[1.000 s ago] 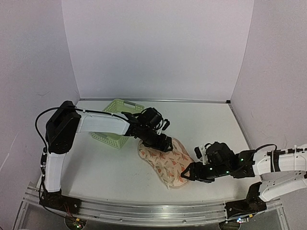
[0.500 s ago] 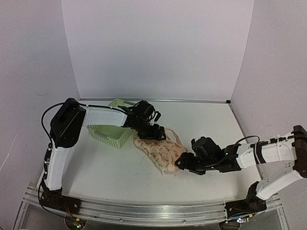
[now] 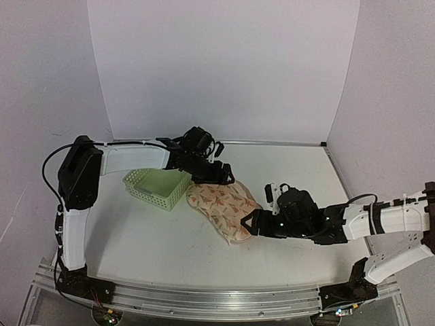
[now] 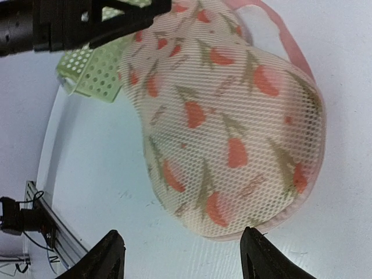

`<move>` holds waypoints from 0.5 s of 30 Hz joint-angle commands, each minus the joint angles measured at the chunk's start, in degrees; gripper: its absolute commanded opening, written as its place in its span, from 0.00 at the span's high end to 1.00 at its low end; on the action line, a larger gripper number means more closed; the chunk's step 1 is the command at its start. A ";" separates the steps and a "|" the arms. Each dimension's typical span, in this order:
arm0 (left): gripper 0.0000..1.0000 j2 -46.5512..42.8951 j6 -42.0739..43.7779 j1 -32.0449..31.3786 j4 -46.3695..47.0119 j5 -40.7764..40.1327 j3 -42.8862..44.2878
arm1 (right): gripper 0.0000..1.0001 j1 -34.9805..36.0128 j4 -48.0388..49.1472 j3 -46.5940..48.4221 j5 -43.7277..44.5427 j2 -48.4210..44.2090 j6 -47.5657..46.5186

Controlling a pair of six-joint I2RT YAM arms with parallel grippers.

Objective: Unzip the laundry bag and remove the bra
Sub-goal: Move the laundry bag to the center of the board, then hold the laundry bag at the center of the board.

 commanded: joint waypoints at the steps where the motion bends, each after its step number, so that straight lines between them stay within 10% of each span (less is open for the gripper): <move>1: 0.16 -9.30 -1.03 -0.08 0.19 0.60 -0.28 | 0.31 4.21 5.15 -2.62 2.49 -2.80 -4.59; 15: 0.16 -4.27 2.00 -0.08 -0.38 2.69 -2.41 | 0.32 15.25 18.03 -2.81 7.91 10.21 -8.82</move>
